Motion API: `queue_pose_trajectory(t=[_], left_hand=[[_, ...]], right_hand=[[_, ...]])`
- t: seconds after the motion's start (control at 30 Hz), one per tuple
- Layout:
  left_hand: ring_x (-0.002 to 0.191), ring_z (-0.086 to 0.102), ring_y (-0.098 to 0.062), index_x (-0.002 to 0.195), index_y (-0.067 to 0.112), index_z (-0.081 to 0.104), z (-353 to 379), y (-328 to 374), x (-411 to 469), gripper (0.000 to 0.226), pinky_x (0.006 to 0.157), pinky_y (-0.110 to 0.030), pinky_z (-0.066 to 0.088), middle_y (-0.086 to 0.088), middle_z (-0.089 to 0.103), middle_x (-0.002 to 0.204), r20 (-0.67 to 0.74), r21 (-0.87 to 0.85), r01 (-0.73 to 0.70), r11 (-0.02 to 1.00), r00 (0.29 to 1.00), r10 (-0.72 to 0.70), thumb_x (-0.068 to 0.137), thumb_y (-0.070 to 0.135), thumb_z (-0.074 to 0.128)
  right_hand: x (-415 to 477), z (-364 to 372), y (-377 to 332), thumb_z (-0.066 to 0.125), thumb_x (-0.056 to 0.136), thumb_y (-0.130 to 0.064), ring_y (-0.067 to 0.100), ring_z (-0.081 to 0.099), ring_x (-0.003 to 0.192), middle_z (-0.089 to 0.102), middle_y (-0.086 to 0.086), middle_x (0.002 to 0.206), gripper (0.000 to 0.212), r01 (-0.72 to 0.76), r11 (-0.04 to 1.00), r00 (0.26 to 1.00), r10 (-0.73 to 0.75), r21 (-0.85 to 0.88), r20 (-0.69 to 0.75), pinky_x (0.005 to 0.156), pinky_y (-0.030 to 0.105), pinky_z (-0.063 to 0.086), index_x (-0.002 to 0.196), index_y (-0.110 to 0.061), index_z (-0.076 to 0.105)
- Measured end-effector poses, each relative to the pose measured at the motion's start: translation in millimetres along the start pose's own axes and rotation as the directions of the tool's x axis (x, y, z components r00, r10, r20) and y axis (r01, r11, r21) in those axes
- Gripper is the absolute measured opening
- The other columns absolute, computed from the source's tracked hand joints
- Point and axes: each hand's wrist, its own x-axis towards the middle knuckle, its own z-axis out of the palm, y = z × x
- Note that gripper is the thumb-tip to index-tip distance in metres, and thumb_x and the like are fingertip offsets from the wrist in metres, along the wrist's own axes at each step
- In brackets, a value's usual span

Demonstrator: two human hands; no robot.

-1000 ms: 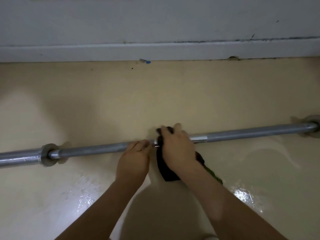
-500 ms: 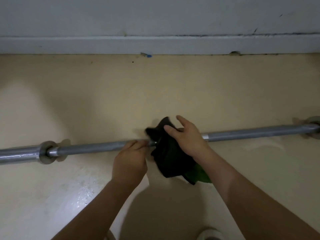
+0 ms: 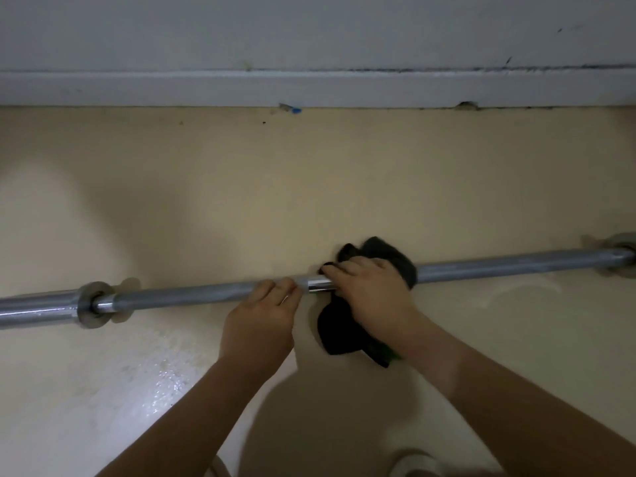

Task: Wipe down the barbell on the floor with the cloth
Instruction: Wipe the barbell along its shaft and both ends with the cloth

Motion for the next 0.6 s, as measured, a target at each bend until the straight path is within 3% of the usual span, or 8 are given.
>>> queue_pose_trajectory(t=[0.1, 0.17, 0.23, 0.33, 0.43, 0.47, 0.53, 0.6], left_hand=[[0.096, 0.063, -0.023, 0.107, 0.012, 0.069, 0.6, 2.3, -0.4, 0.053, 0.055, -0.030, 0.052, -0.001, 0.067, 0.110, 0.014, 0.021, 0.008, 1.000, 1.000, -0.008, 0.068, 0.003, 0.033], [0.101, 0.063, -0.026, 0.110, 0.010, 0.067, 1.4, 5.7, -3.6, 0.054, 0.064, -0.032, 0.055, -0.004, 0.066, 0.113, 0.035, 0.029, 0.008, 1.000, 0.999, -0.009, 0.068, 0.003, 0.035], [0.108, 0.061, -0.028, 0.115, 0.006, 0.065, 1.2, 8.6, -8.0, 0.051, 0.075, -0.034, 0.056, -0.009, 0.065, 0.118, 0.064, 0.034, -0.005, 0.999, 0.998, 0.003, 0.067, -0.001, 0.050], [0.110, 0.062, -0.029, 0.113, 0.003, 0.065, -0.5, 3.7, -12.2, 0.064, 0.083, -0.038, 0.054, -0.015, 0.065, 0.119, 0.129, 0.046, -0.020, 0.999, 0.992, 0.014, 0.050, 0.001, 0.076], [0.111, 0.061, -0.031, 0.121, 0.000, 0.060, -1.6, -1.2, -10.9, 0.064, 0.089, -0.043, 0.051, -0.016, 0.063, 0.123, 0.107, 0.106, -0.054, 0.993, 0.993, 0.042, 0.056, -0.002, 0.058], [0.110, 0.061, -0.032, 0.122, -0.001, 0.059, -1.4, -1.7, -9.0, 0.065, 0.089, -0.044, 0.052, -0.017, 0.063, 0.123, 0.104, 0.113, -0.056, 0.992, 0.994, 0.045, 0.058, -0.003, 0.051], [0.109, 0.062, -0.034, 0.122, -0.003, 0.058, 0.0, -0.3, -4.1, 0.062, 0.086, -0.045, 0.054, -0.018, 0.063, 0.121, 0.092, 0.129, -0.063, 0.990, 0.994, 0.051, 0.061, -0.004, 0.045], [0.105, 0.063, -0.034, 0.120, -0.003, 0.060, 1.8, 1.9, 4.1, 0.057, 0.080, -0.043, 0.056, -0.018, 0.065, 0.118, 0.097, 0.131, -0.034, 0.991, 0.995, 0.021, 0.066, -0.001, 0.040]], right_hand=[[-30.3, -14.3, 46.0, 0.067, 0.080, -0.028, 0.025, 0.062, 0.099, 0.069, 0.004, 0.104, 0.053, -0.223, 0.974, 0.974, 0.221, -0.034, -0.041, 0.090, 0.040, 0.044, 0.129, -0.015, 0.051], [-24.5, -15.2, 28.0, 0.066, 0.077, -0.019, 0.028, 0.061, 0.099, 0.068, 0.008, 0.103, 0.059, -0.308, 0.951, 0.951, 0.308, 0.000, -0.040, 0.094, 0.043, 0.041, 0.132, -0.009, 0.045], [0.6, -9.5, -22.9, 0.058, 0.081, -0.018, 0.027, 0.055, 0.110, 0.063, 0.008, 0.115, 0.056, -0.259, 0.959, 0.966, 0.260, 0.115, 0.001, 0.103, 0.042, 0.032, 0.134, -0.012, 0.041], [22.8, -2.0, -77.6, 0.046, 0.093, -0.022, 0.023, 0.037, 0.132, 0.045, 0.007, 0.142, 0.053, -0.093, 0.953, 0.992, 0.065, 0.288, 0.106, 0.113, 0.037, 0.016, 0.143, -0.014, 0.031], [5.4, -4.5, -28.9, 0.051, 0.090, -0.015, 0.023, 0.036, 0.135, 0.042, 0.006, 0.146, 0.059, 0.067, 0.981, 0.997, -0.074, 0.182, 0.034, 0.110, 0.038, 0.024, 0.145, -0.015, 0.030], [-6.1, -4.9, -1.7, 0.057, 0.086, -0.013, 0.025, 0.042, 0.131, 0.049, 0.007, 0.141, 0.060, 0.046, 0.991, 0.999, -0.048, 0.124, 0.013, 0.105, 0.040, 0.032, 0.142, -0.015, 0.037], [-27.2, -16.4, 51.4, 0.066, 0.080, -0.015, 0.028, 0.051, 0.122, 0.062, 0.006, 0.127, 0.054, -0.129, 0.991, 0.991, 0.130, 0.020, -0.019, 0.093, 0.043, 0.041, 0.132, -0.016, 0.051], [-34.5, -28.2, 72.7, 0.069, 0.079, -0.017, 0.028, 0.055, 0.115, 0.067, 0.005, 0.117, 0.045, -0.281, 0.959, 0.959, 0.280, -0.034, -0.039, 0.088, 0.044, 0.042, 0.123, -0.016, 0.060]])
